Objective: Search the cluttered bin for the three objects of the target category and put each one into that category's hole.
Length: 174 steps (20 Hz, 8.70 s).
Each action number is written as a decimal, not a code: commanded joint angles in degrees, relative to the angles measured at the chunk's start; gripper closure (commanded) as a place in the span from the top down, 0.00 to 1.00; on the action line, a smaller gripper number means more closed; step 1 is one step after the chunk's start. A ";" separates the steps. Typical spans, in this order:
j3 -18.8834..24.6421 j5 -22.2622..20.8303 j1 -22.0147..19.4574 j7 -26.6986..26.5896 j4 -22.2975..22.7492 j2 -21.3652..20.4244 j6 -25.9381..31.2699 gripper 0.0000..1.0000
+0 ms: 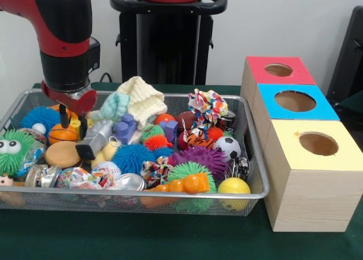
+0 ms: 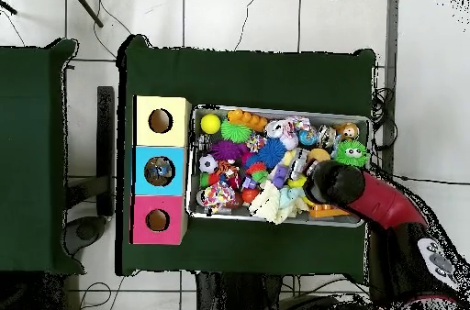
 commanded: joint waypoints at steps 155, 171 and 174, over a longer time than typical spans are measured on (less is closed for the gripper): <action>-11.94 9.65 21.22 16.02 9.82 -7.54 -3.26 1.00; -9.04 14.69 16.48 10.84 -1.25 -1.37 -4.94 1.00; -12.48 16.93 18.12 15.29 -2.94 1.22 -4.99 1.00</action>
